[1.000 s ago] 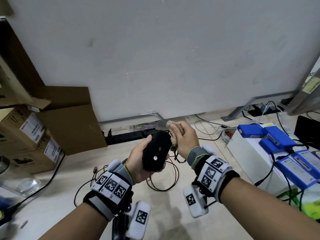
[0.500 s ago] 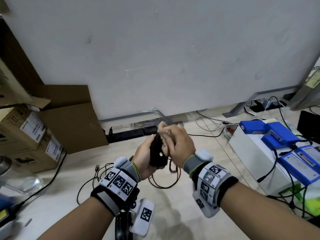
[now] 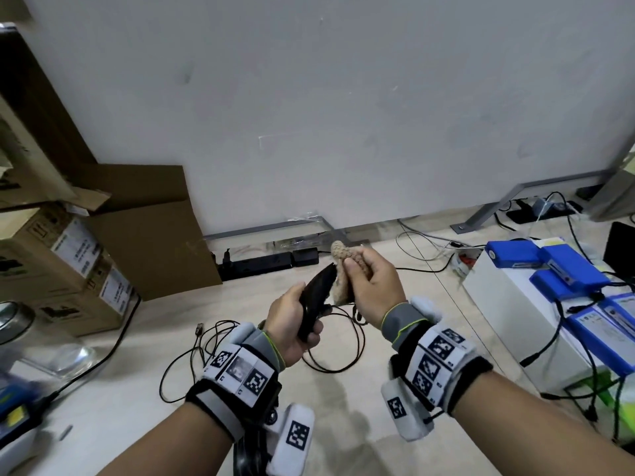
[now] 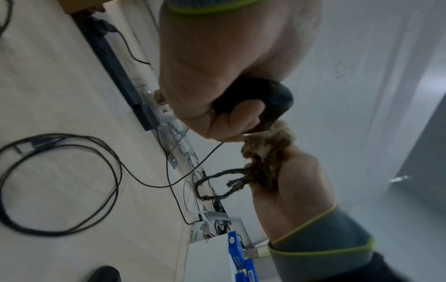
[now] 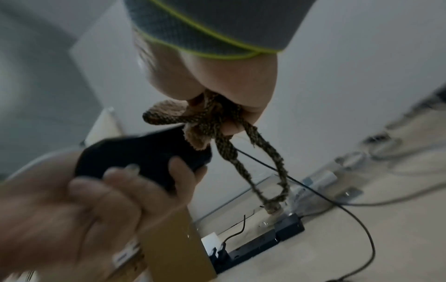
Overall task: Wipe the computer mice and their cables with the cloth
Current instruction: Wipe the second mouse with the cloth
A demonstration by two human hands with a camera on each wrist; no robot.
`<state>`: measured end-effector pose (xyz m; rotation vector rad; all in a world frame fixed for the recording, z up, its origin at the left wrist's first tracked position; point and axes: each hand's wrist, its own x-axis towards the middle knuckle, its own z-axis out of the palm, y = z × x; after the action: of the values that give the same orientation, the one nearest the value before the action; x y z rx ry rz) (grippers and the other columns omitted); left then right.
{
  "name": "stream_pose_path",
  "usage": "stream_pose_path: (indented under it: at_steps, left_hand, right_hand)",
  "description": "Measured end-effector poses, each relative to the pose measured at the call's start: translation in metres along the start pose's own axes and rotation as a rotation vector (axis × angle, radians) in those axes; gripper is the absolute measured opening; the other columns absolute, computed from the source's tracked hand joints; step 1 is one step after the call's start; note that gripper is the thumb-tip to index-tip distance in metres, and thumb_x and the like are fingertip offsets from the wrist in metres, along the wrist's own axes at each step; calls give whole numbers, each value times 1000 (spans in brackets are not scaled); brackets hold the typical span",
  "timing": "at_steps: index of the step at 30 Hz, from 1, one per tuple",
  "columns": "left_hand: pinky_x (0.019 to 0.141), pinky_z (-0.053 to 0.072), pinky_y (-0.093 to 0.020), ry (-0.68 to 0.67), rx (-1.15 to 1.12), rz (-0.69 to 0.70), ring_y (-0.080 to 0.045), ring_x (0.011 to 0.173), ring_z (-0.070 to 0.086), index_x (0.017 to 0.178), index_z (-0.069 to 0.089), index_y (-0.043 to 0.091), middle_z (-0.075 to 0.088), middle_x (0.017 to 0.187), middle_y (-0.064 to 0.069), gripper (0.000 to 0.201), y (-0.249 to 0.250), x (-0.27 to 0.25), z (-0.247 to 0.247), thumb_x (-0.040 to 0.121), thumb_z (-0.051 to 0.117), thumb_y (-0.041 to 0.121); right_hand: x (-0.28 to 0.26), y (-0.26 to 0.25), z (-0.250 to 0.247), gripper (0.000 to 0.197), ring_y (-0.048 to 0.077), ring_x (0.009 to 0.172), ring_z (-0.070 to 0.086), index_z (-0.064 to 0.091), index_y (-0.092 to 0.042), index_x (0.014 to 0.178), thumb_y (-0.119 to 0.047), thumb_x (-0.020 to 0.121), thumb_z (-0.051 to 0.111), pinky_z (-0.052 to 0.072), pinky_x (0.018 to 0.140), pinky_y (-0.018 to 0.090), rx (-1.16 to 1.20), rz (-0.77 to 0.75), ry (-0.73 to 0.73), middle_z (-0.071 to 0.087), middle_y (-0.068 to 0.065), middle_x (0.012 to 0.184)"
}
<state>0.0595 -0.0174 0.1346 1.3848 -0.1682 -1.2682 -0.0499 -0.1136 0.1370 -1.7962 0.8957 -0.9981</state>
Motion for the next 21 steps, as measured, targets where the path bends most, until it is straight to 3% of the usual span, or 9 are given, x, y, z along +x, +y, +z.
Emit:
stream_pose_path:
  at_steps: [2, 5, 7, 9, 12, 14, 16, 19, 21]
  left_hand:
    - [38, 25, -18, 91, 71, 86, -18, 37, 38, 87, 56, 8, 48, 60, -10, 30, -1, 0, 4, 95, 38, 31]
    - [41, 24, -21, 98, 174, 193, -19, 32, 35, 67, 58, 10, 42, 42, -10, 34, 0, -2, 4, 93, 39, 21]
    - [40, 25, -20, 68, 239, 247, -19, 32, 35, 72, 57, 7, 41, 41, -12, 33, 0, -4, 0, 94, 35, 18]
    - [39, 28, -21, 98, 327, 293, -19, 40, 39, 80, 54, 8, 46, 56, -12, 33, -3, 0, -3, 98, 30, 23]
    - [42, 35, -25, 79, 279, 299, -19, 48, 45, 82, 50, 11, 47, 70, -10, 32, -9, 1, -5, 98, 38, 35]
    - [46, 46, -28, 10, 142, 258, -18, 53, 55, 90, 57, 9, 56, 72, -9, 29, -8, -4, -6, 98, 48, 36]
    - [55, 56, -33, -62, -15, 166, -22, 67, 62, 103, 61, 5, 63, 80, -11, 31, -4, -9, -8, 91, 59, 33]
    - [64, 58, -39, -97, -80, 116, -30, 79, 66, 116, 58, 3, 64, 91, -16, 49, -5, -10, -7, 83, 63, 39]
    - [70, 57, -40, -124, -64, 101, -30, 87, 68, 119, 60, 7, 68, 102, -15, 55, -5, -10, -5, 89, 51, 52]
  right_hand:
    - [-13, 0, 7, 24, 10, 90, 58, 66, -23, 104, -29, 86, 53, 46, 86, 27, -153, -137, -28, 63, -2, 100]
    - [-42, -12, 17, 26, 14, 87, 57, 64, -29, 111, -33, 91, 49, 47, 76, 28, -242, -375, -193, 57, 0, 103]
    - [-46, -7, 15, 26, 16, 86, 58, 64, -28, 112, -33, 92, 48, 47, 74, 25, -240, -460, -256, 56, -1, 104]
    - [-29, 3, 9, 26, 16, 89, 59, 66, -24, 108, -33, 90, 49, 47, 76, 26, -264, -400, -176, 59, -1, 103]
    - [2, 14, -2, 12, 11, 82, 62, 67, -17, 95, -20, 90, 56, 47, 76, 24, -212, -83, -19, 64, -2, 86]
    - [12, 20, -7, 11, 9, 71, 62, 64, -26, 86, -19, 90, 56, 50, 72, 26, -38, 93, 40, 63, -6, 74]
    - [11, 19, -10, 11, 22, 69, 64, 61, -35, 84, -29, 86, 52, 53, 66, 35, 46, 131, 65, 65, -4, 72]
    - [-1, 9, -4, 15, 20, 60, 60, 60, -29, 93, -22, 90, 47, 48, 56, 28, 137, 65, -32, 64, 1, 69]
    - [-14, 2, 4, 22, 16, 85, 64, 62, -26, 105, -23, 90, 47, 52, 79, 32, 87, -45, -86, 68, 0, 93]
